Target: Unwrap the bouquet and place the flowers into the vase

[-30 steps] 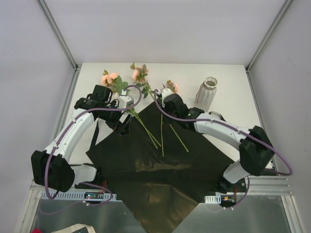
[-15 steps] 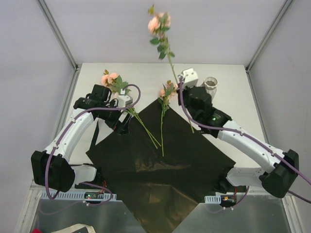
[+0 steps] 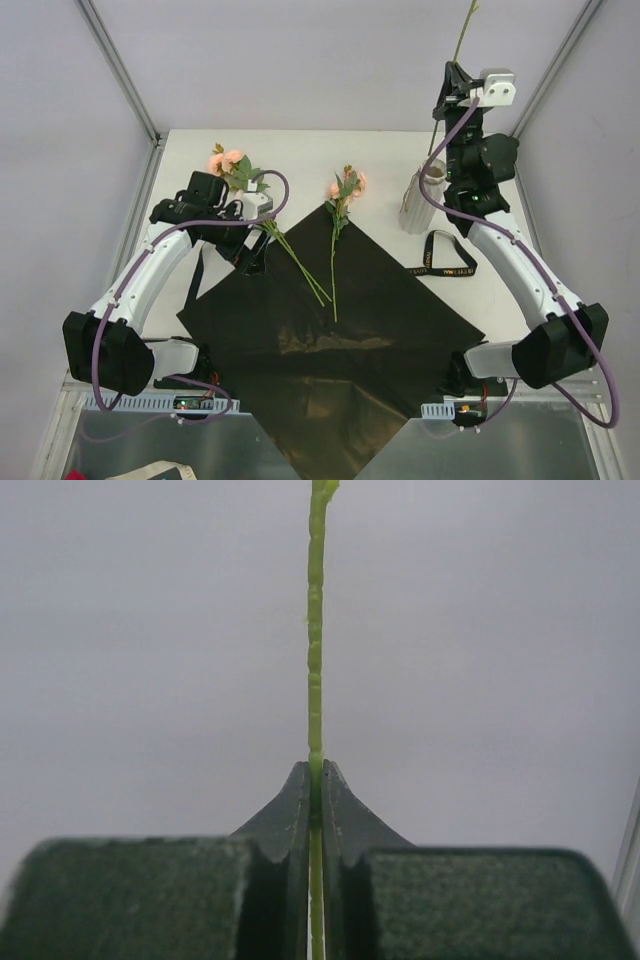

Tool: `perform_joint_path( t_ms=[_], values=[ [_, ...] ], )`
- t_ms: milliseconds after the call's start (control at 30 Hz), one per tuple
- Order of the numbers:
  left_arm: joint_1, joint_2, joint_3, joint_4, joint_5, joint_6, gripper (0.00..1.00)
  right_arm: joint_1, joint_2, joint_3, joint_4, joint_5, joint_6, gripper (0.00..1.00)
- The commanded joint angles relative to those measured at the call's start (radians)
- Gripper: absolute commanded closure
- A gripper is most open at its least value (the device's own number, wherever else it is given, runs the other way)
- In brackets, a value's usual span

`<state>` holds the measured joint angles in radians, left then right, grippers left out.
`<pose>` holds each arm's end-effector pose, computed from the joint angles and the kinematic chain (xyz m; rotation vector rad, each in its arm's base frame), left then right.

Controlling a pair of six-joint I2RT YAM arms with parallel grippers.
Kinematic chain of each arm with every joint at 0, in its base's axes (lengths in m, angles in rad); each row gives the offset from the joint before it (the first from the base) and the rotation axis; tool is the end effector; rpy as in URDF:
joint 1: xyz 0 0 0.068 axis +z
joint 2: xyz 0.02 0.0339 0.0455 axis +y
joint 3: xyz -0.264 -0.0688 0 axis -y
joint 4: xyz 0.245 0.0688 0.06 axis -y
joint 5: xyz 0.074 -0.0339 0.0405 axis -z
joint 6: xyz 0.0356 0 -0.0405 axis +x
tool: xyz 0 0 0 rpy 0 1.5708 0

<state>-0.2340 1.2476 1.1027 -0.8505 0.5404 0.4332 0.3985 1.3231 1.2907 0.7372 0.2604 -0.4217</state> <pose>0.2332 -0.0744 0.3001 0.9944 2.2547 -0.6046 0.2659 0.1020 0.4917 -0.1196 0.8870 -0.1344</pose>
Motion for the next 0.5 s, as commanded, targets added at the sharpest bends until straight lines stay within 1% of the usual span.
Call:
perform_joint_path(
  t_ms=[0,133,200,333,467],
  values=[
    [0.005,-0.013,0.051,-0.007,-0.005,0.004,0.01,-0.050,0.050,0.019,0.191,-0.076,-0.037,1.00],
    [0.007,0.003,0.065,-0.007,-0.011,0.012,0.01,-0.069,0.077,-0.014,0.270,-0.067,-0.065,0.99],
    [0.009,0.010,0.072,-0.009,-0.016,0.015,0.01,-0.084,0.096,-0.036,0.303,-0.066,-0.048,1.00],
    [0.012,0.018,0.086,-0.019,-0.026,0.019,0.01,-0.090,0.114,-0.080,0.324,-0.061,-0.031,1.00],
    [0.016,0.015,0.080,-0.024,-0.028,0.029,0.01,-0.090,0.094,-0.152,0.347,-0.055,-0.029,1.00]
  ],
)
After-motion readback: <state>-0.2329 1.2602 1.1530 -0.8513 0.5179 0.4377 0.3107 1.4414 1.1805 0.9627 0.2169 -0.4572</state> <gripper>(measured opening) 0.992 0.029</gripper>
